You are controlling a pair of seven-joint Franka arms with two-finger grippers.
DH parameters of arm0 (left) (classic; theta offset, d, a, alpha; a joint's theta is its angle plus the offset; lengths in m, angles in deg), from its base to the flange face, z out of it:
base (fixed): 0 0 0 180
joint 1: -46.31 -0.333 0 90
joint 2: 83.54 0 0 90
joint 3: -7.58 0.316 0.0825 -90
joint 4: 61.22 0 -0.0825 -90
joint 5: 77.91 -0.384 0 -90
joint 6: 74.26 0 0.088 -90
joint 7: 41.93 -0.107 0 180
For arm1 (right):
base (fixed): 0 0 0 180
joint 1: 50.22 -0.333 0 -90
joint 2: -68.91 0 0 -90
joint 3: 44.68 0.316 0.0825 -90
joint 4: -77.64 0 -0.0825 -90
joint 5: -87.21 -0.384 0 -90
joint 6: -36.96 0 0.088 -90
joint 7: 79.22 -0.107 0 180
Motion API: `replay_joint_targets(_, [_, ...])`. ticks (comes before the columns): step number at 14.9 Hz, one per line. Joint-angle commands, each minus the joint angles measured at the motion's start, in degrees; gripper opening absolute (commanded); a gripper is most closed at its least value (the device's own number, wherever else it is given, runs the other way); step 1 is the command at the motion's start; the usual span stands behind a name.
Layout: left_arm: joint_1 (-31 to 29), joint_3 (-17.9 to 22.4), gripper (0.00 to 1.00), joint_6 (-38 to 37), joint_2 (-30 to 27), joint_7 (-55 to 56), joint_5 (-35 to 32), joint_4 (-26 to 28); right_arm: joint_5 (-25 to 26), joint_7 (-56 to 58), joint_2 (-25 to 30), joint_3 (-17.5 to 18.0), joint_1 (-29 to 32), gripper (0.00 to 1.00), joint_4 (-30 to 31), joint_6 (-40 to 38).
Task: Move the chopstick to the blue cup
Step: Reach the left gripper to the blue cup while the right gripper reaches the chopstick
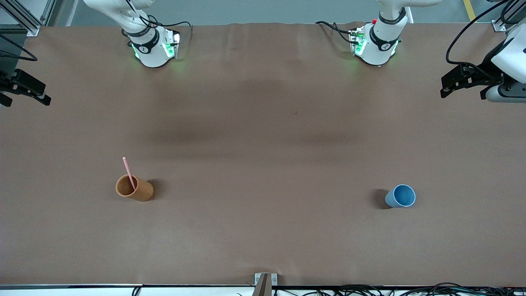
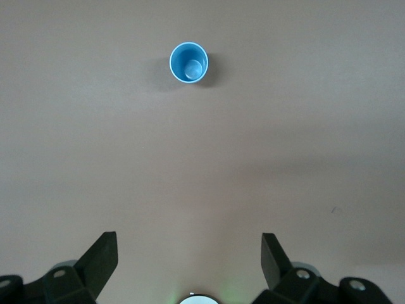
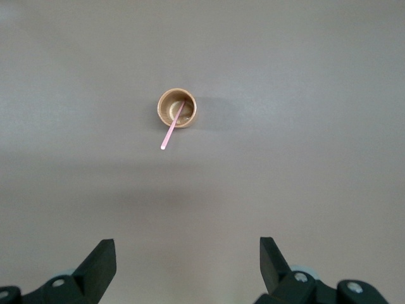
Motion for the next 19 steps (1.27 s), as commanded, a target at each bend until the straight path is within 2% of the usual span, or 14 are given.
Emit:
replay_joint_targets(1, [0.2,-0.2,1.00,-0.3,1.0,0.7,-0.9,-1.9,-1.7,0.6,-0.3,0.1,0.2,1.00,-0.2,0.6])
replay_joint_targets(7, [-0.9,0.2,1.00,-0.3,2.9,-0.6,-0.9,-3.1,-1.7,0.6,-0.2,0.1,0.1,1.00,0.9,1.9])
replay_joint_targets(10, [-0.9,0.5,1.00,1.8,6.0,0.3,-2.6,-2.9,-1.7,0.7,-0.2,0.1,0.1,1.00,1.0,2.1])
replay_joint_targets(13, [-0.7,0.4,1.00,9.9,10.3,0.8,-6.9,-0.2,-1.5,0.9,-0.2,0.1,-0.1,1.00,1.7,3.3])
replay_joint_targets(17, [-2.8,0.3,1.00,20.3,18.5,0.8,-6.7,2.0,-0.9,0.6,0.0,0.1,-1.3,0.99,5.4,7.6])
replay_joint_targets(19, [-4.0,0.3,1.00,28.5,22.1,0.8,-6.3,4.3,-0.9,0.4,0.0,0.1,-1.4,0.99,9.0,11.9])
